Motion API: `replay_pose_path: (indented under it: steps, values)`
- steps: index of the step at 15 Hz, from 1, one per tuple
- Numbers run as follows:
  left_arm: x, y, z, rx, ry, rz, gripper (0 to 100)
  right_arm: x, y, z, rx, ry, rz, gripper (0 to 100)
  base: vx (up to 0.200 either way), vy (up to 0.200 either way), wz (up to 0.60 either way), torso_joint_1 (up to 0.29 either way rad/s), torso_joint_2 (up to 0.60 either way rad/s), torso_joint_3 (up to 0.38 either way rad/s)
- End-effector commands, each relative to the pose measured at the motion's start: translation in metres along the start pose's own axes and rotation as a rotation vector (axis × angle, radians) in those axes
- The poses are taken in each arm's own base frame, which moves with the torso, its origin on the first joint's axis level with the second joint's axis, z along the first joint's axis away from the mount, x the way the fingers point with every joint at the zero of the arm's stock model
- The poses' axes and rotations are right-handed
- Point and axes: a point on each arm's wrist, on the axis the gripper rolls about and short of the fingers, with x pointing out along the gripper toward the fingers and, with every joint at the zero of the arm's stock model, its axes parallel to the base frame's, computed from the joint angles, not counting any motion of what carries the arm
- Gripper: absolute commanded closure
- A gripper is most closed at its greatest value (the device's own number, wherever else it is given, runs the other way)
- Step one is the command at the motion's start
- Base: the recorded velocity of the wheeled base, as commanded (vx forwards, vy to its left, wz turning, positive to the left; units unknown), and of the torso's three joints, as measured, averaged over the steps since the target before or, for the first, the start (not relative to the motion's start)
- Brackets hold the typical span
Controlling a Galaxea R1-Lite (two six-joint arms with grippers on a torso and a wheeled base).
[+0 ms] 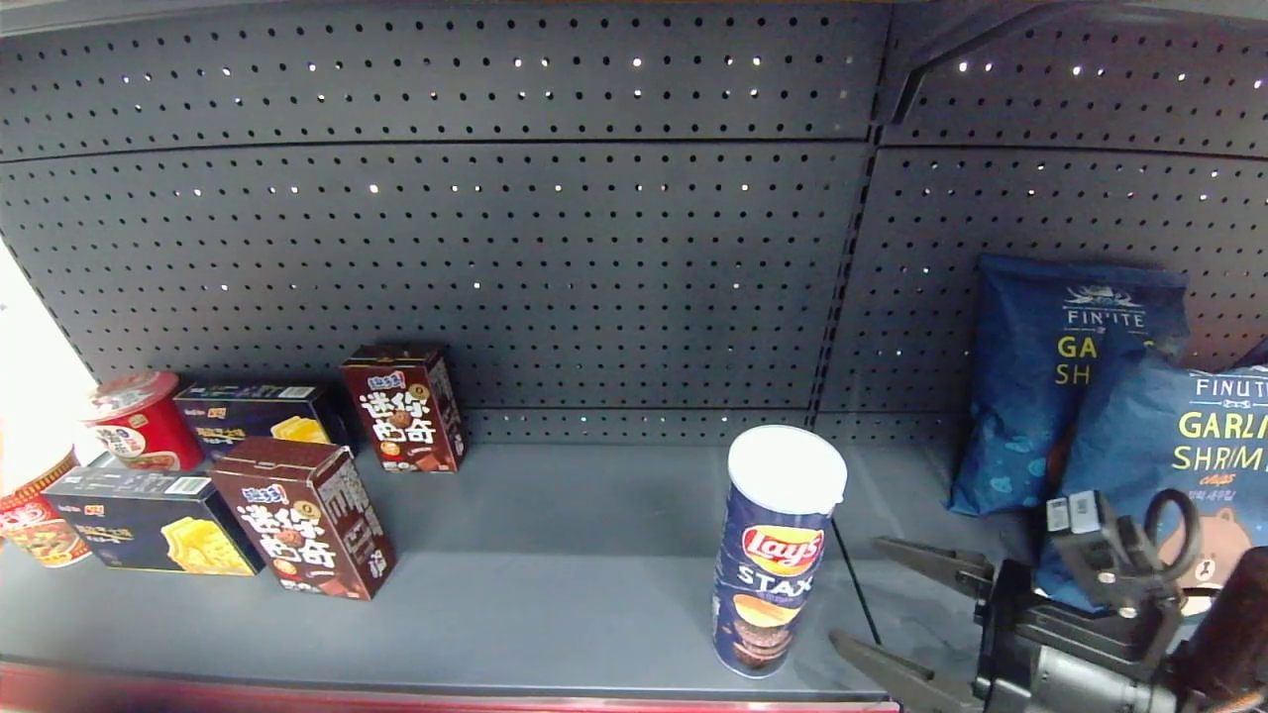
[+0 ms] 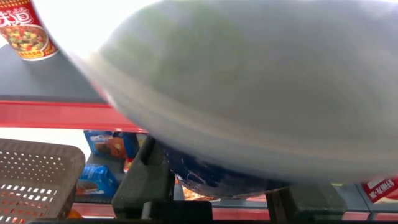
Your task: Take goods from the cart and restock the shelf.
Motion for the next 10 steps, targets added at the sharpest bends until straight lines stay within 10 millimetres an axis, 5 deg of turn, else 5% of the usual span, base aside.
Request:
replay_pose_path:
  steps: [1, 6, 10]
  values:
    - [0.0, 0.0, 0.0, 0.001, -0.001, 0.001, 100, -0.032, 0.0, 0.025, -0.063, -0.146, -0.077, 0, 0.0, 0.0, 0.0, 0.0, 0.0, 0.0]
    - [-0.008, -0.001, 0.025, 0.029, -0.1, -0.02, 100, -0.099, 0.014, 0.029, -0.105, -0.077, -0.399, 0, 0.0, 0.0, 0.0, 0.0, 0.0, 0.0]
    - [-0.039, -0.004, 0.08, 0.093, -0.169, -0.144, 100, -0.152, 0.05, 0.035, -0.083, -0.026, -0.502, 0, 0.0, 0.0, 0.0, 0.0, 0.0, 0.0]
